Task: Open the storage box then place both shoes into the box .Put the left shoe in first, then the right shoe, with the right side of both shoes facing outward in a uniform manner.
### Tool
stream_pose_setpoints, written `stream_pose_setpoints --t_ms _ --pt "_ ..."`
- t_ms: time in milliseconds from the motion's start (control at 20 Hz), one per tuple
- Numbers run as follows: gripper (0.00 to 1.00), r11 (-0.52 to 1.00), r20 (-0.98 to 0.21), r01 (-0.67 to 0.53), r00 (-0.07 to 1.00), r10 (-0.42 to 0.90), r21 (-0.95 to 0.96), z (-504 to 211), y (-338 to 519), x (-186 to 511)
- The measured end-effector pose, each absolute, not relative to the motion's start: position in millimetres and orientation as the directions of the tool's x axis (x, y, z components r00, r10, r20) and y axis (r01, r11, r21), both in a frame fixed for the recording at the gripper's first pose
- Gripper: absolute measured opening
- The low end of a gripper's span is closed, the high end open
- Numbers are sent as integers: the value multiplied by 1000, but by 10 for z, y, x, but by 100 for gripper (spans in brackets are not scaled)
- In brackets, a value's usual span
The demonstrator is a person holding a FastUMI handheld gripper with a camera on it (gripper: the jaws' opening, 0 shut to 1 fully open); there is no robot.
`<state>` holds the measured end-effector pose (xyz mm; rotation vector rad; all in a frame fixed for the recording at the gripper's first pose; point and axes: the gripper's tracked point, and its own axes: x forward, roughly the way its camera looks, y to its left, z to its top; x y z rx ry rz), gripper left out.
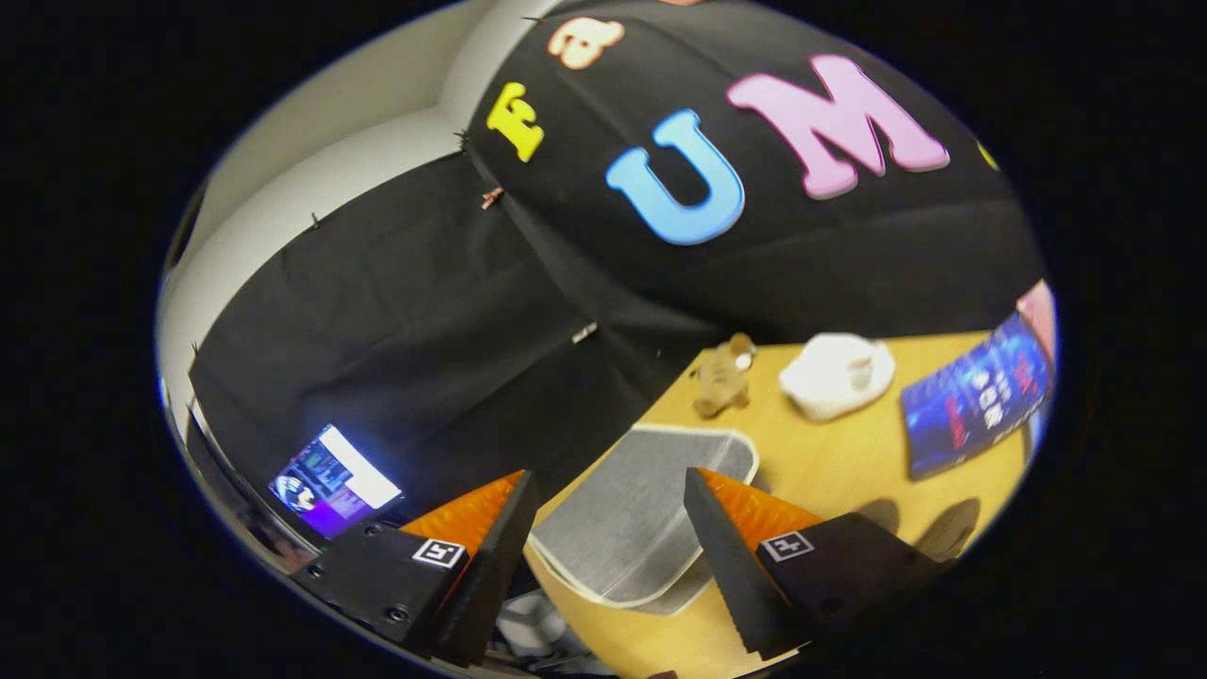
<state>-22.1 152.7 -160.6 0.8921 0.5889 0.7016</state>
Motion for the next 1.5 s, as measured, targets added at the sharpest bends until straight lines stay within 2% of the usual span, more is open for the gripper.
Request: stream_pose_setpoints --t_ms 200,450,1000,1150,1300,1350,1500 --pt "98 309 -198 -147 502 842 940 -2215 1803 -251" --pt "97 143 -158 67 461 873 987 -2762 1930 -156" --pt "96 -140 19 244 442 897 959 -2880 2325 -120" --pt "60 -182 44 271 447 894 945 -2892 2285 -99" --pt "18 -210 88 211 474 876 955 -2748 2154 -71" --pt "8 -190 81 185 477 875 964 -2719 2121 -102" --pt "5 -167 80 139 485 871 976 -2583 2084 -58"
